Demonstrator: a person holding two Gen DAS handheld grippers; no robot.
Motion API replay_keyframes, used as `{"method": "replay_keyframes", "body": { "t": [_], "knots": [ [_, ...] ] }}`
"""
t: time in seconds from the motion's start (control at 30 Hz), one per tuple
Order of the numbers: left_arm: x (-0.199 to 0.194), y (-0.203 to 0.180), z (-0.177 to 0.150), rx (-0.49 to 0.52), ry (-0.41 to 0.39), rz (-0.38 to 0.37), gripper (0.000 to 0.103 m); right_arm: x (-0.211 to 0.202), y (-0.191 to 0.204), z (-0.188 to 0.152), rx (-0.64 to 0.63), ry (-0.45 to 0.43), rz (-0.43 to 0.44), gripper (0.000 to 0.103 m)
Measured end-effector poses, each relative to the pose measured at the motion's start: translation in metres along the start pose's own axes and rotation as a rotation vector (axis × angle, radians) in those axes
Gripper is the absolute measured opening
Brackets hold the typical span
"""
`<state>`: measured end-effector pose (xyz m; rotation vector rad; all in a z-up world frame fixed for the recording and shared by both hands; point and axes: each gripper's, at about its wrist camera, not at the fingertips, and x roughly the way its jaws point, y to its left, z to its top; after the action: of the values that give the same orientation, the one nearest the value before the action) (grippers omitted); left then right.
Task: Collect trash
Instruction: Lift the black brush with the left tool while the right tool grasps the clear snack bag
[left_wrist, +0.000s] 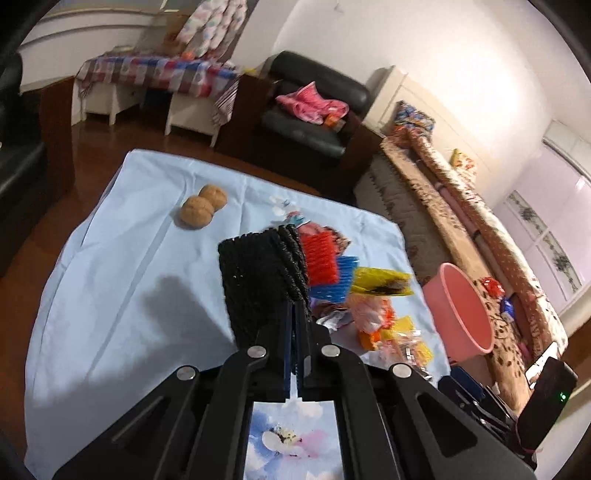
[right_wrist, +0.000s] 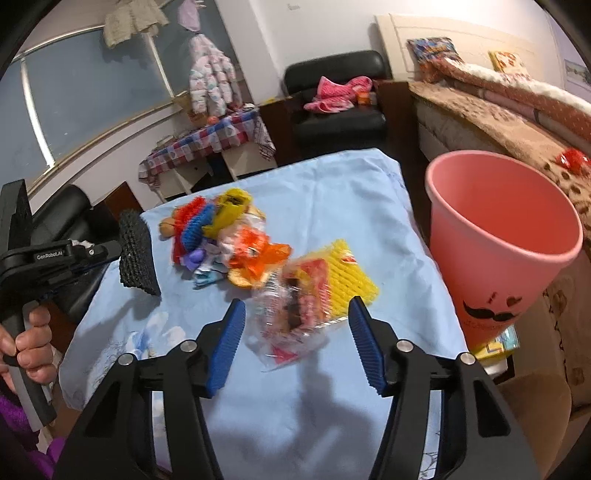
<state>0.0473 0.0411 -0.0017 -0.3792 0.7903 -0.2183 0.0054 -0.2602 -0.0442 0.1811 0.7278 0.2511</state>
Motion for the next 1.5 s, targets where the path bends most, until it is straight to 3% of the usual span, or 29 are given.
{"method": "replay_keyframes", "body": {
  "t": [0.13, 0.4, 0.53, 0.7, 1.13, 1.5],
  "knots": [
    [-0.011, -0.003, -0.002, 0.019, -0.022, -0.040, 0.001, 0.006, 0.010, 0.001, -0.047, 0.021, -0.029, 0.059],
    [-0.020, -0.013, 0.002, 0.049, -0.044, -0.088, 0.001, 0.026, -0.009, -0.001, 0.021, 0.102, -0.049, 0.057],
    [-0.022, -0.019, -0.001, 0.063, -0.048, -0.090, 0.001, 0.027, -0.014, -0.006, 0.042, 0.113, 0.006, 0.028],
    [-0.019, -0.023, -0.003, 0.068, -0.034, -0.088, 0.001, 0.018, -0.014, -0.008, 0.027, 0.097, 0.033, 0.018],
    [-0.022, -0.089, 0.008, 0.203, -0.061, -0.193, 0.001, -0.033, -0.030, 0.016, 0.050, -0.055, 0.109, 0.012],
    [0.024, -0.182, 0.018, 0.311, 0.003, -0.322, 0.001, -0.059, -0.118, 0.054, 0.172, -0.205, -0.052, 0.012]
  ]
}}
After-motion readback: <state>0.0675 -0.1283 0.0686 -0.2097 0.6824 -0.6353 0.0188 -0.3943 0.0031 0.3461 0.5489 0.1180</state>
